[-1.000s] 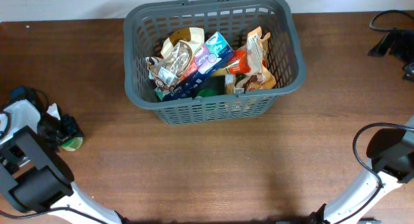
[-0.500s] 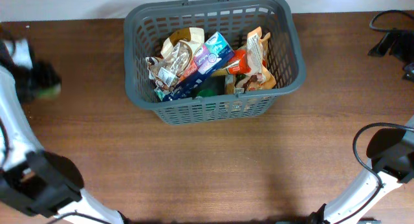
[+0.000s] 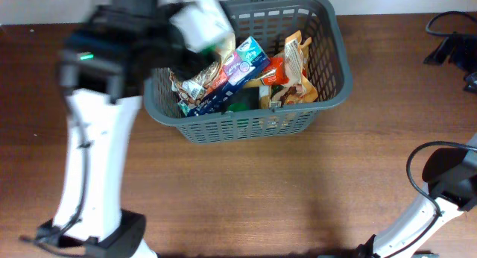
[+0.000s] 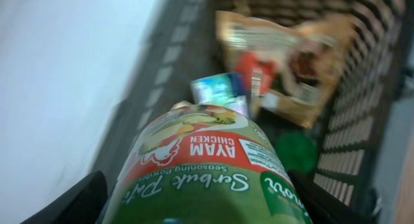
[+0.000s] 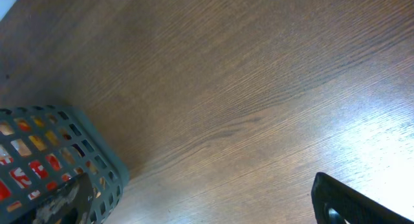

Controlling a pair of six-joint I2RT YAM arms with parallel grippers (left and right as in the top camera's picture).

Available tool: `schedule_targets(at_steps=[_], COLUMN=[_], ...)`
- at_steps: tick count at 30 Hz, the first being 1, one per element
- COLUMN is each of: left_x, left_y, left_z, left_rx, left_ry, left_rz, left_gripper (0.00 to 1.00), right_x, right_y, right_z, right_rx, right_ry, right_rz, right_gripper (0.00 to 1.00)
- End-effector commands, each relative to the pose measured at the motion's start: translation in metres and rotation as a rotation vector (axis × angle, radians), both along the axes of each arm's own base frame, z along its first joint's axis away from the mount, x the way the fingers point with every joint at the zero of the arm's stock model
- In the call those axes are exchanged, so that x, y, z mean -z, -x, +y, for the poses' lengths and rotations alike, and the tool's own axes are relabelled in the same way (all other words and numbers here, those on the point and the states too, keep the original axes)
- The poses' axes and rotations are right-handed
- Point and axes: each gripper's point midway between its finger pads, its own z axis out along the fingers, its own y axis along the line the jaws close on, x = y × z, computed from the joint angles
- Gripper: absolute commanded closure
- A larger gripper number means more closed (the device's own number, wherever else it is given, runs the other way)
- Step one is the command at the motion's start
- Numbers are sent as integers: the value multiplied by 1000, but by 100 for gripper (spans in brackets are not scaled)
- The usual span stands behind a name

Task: Pack container
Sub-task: 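Carry the seasoning jar into the basket and release it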

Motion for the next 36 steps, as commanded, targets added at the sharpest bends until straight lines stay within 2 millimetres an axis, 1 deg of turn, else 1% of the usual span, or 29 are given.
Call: schedule_targets(at_steps=[1,5,9,10,11,13,15,19,21,22,24,25,26,29,32,34,35,36], left_x=[61,124,183,191,208,223,227,229,229,229,230,230,230,227,212,198,182,174], left_y=[-12,-15,-13,-12,-8,-6,-7,-3,2,3,6,8,9,15,13,12,12,12], left_z=[-23,-38,-39,-39,-38,-37,-37,-36,-35,-35,-35,-35,-36,-41,-44,-45,-44,-44], left_rx=[149,191,219,222,231,235,237,239,243,244,248,250,254,263,207,173,164,160], left_ry=[-222,-304,-369,-379,-400,-416,-420,-426,-433,-434,-439,-442,-445,-458,-497,-514,-511,-498], left_rz=[37,179,348,373,433,478,488,505,521,528,537,541,546,541,482,432,387,368], left_gripper=[98,98,98,98,98,98,98,96,87,79,57,24,1,1,1,1,1,1], right_x=[0,1,1,0,0,0,0,0,0,0,0,1,0,1,0,0,0,0], right_y=[0,0,0,0,0,0,0,0,0,0,0,0,0,0,0,0,0,0], right_z=[2,2,2,2,2,2,2,2,2,2,2,2,2,2,2,2,2,2], right_rx=[2,2,2,2,2,2,2,2,2,2,2,2,2,2,2,2,2,2], right_ry=[-20,-20,-19,-19,-19,-19,-19,-19,-19,-19,-19,-19,-19,-19,-19,-19,-19,-19], right_rz=[-1,-1,0,-1,-1,-1,-1,-1,-1,-1,-1,0,-1,0,-1,-1,-1,-1], right_gripper=[1,1,1,1,1,1,1,1,1,1,1,1,1,1,1,1,1,1])
